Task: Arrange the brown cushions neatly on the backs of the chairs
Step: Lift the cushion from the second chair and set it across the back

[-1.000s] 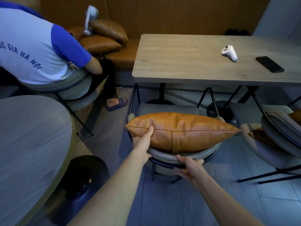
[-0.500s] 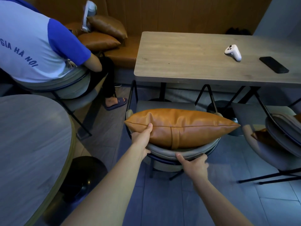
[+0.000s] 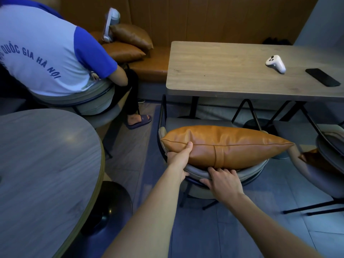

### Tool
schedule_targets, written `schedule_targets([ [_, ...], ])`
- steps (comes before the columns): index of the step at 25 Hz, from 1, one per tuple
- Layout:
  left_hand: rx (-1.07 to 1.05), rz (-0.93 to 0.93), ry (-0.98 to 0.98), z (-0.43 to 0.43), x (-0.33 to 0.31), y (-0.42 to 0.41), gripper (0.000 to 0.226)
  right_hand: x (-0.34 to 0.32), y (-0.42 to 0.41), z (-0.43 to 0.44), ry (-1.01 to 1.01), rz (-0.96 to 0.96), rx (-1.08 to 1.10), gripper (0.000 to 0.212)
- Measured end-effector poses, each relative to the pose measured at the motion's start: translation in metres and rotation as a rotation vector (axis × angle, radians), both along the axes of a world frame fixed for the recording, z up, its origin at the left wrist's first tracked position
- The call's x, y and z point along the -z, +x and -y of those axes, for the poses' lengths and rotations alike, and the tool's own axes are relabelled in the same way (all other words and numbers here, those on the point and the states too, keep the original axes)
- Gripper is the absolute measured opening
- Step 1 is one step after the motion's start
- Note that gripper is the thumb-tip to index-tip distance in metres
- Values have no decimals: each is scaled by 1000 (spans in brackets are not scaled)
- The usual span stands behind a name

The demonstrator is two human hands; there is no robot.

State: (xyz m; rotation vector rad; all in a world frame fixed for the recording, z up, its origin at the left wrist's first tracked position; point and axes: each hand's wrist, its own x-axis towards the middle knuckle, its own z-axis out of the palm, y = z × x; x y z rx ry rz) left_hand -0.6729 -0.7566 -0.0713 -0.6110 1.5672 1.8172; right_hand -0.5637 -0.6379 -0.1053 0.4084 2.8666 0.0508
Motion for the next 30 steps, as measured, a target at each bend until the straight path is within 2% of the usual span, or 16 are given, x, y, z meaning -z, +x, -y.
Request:
schedule_targets([
  [7, -4, 36, 30, 8, 0, 17, 105, -5, 14, 4, 11, 86, -27, 50],
  [17, 33, 59, 17, -11, 4, 17, 95, -1, 19, -13, 36, 77, -70, 51],
  [30, 102, 50, 81, -8, -2, 16, 106, 4, 19, -21, 51, 109, -52, 50],
])
